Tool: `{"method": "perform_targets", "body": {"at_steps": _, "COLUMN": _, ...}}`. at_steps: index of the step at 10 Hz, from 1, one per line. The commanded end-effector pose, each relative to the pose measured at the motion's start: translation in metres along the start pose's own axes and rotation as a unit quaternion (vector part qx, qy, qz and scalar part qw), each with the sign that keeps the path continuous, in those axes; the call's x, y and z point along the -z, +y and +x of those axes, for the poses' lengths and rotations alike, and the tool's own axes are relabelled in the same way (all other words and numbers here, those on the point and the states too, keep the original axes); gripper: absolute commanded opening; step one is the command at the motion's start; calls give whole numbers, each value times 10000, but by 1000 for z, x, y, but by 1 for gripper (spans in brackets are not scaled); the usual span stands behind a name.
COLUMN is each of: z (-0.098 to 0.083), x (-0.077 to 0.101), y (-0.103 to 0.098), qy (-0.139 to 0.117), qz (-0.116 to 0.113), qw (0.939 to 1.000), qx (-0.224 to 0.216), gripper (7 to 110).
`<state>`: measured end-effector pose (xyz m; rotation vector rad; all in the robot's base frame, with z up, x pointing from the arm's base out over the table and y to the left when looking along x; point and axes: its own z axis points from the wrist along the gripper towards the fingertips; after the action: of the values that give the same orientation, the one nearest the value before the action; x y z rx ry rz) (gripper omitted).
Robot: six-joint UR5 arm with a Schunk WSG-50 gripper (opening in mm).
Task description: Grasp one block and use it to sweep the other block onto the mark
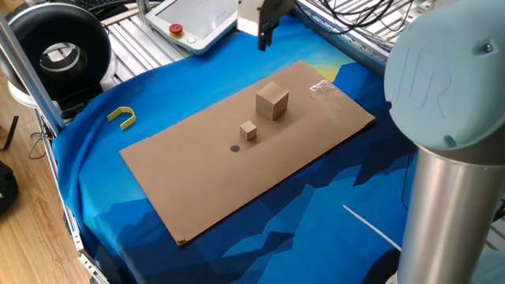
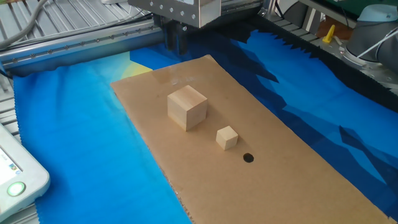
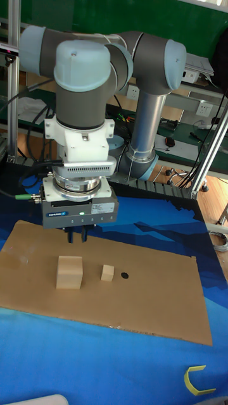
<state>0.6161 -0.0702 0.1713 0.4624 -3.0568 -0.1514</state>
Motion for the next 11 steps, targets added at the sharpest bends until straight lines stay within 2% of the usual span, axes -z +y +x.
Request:
{"method": "perform_targets", "body": {"at_steps": 1, "z": 0, "x": 0, "y": -5, "qy": -73, "qz": -16, "qw": 10000, "qx": -65, "gripper": 88}}
{"method": "perform_targets", "body": {"at_steps": 3, "z": -1, "x": -1, "y": -7, "qy": -83, "qz": 40, "qw": 9994, "qx": -343, "gripper": 88}}
{"method": "perform_targets", "body": {"at_steps": 5, "z": 0, "x": -4, "y": -16, "qy": -17, "qz": 274, "qw": 9984, "qx": -494, "gripper": 88}}
{"method": "perform_targets", "body": {"at_steps": 7, "z": -11, "x": -9, "y": -10, "qy": -75, "qz": 399, "qw": 9976, "qx": -557, "gripper": 88}}
{"method": "perform_targets", "body": {"at_steps": 8, "z": -20, "x": -19, "y": -2, "qy": -170, "qz": 349, "qw": 9973, "qx": -627, "gripper": 88}}
{"method": "perform_targets", "body": {"at_steps": 10, "z": -22, "x": -24, "y": 12, "qy": -164, "qz": 162, "qw": 9964, "qx": -814, "gripper": 88}}
{"method": "perform_targets", "body": {"at_steps": 11, "z": -20, "x": -22, "y": 7, "qy": -144, "qz": 245, "qw": 9965, "qx": -786, "gripper": 88}}
